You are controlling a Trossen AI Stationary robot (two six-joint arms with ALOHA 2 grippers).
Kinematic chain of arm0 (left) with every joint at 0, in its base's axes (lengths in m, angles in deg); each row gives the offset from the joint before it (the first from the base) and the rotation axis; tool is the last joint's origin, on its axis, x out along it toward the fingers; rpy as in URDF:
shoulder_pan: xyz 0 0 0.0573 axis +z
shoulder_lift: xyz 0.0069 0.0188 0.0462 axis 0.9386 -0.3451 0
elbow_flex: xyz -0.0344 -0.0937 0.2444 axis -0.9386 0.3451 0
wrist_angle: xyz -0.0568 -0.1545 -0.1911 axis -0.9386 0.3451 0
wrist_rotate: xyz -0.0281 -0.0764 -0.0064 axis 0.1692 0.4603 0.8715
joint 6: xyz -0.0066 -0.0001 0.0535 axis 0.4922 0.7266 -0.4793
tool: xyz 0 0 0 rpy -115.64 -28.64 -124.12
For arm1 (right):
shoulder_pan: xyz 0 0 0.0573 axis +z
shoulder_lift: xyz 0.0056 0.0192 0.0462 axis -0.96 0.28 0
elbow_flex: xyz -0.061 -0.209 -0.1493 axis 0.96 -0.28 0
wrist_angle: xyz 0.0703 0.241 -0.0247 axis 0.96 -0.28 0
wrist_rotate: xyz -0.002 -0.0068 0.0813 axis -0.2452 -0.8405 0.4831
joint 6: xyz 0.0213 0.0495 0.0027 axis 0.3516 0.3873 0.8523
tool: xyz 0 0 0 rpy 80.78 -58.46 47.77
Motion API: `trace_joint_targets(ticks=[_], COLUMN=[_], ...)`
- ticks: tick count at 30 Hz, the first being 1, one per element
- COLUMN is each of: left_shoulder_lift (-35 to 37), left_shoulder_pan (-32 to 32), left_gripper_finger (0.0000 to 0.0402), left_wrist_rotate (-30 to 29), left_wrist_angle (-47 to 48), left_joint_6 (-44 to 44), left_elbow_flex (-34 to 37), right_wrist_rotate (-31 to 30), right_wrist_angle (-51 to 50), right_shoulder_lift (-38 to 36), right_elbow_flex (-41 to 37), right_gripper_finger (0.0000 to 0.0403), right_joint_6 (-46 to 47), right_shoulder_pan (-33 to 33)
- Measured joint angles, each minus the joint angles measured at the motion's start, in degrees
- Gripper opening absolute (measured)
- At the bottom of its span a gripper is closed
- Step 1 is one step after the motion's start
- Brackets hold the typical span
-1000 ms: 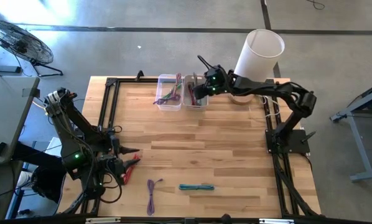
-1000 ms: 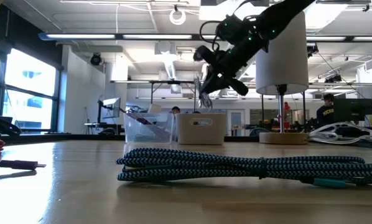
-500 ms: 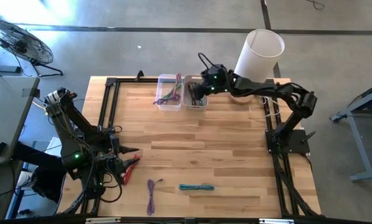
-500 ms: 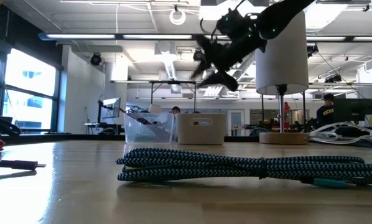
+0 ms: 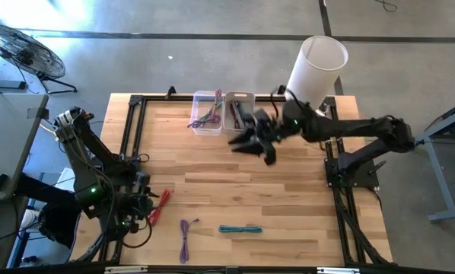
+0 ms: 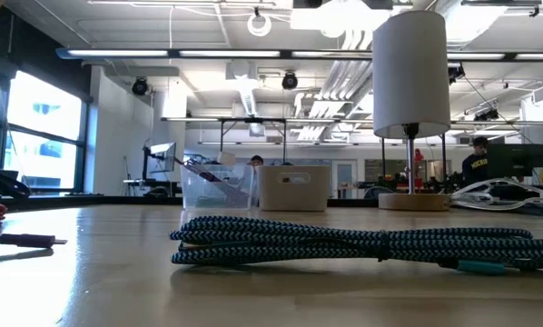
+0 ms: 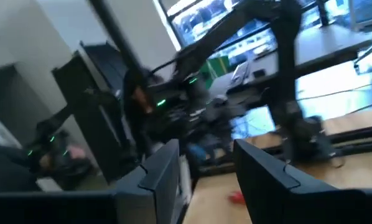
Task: Pick & Place USB Port
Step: Put the red charger cable into the transparent bin
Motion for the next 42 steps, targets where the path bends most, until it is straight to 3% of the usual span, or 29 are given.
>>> trace_joint_targets(ticks=[9, 14, 18, 26, 37, 42], left_shoulder_lift=[0.0, 0.0, -0.17, -4.6, -12.47, -15.07], left_shoulder_pan=[4.7, 8.61, 10.14, 10.13, 11.36, 11.37], left_gripper_finger=[0.017, 0.017, 0.017, 0.017, 0.017, 0.017], left_wrist_rotate=[18.58, 24.74, 29.28, 31.16, 23.84, 24.94], left_wrist_angle=[9.93, 6.55, 1.34, -1.11, -5.79, -6.8], left_joint_6=[26.57, 38.52, 44.06, 52.65, 50.68, 50.7], left_elbow_flex=[0.0, 0.9, 2.6, 6.9, 8.48, 8.48], right_wrist_rotate=[-18.31, -22.23, -22.24, -21.79, -10.11, -7.7], right_wrist_angle=[-13.51, -17.1, -18.36, -23.91, -26.35, -28.99], right_shoulder_lift=[-2.51, -2.51, -2.53, -2.53, -2.53, -2.53], right_elbow_flex=[0.0, 0.0, 0.0, 0.0, 0.0, 0.0], right_gripper_finger=[0.0145, 0.0145, 0.0145, 0.0145, 0.0145, 0.0145], right_joint_6=[-4.76, -6.96, -11.16, -19.45, -24.57, -26.35], right_shoulder_pan=[17.01, 21.19, 22.12, 22.25, 22.25, 22.25])
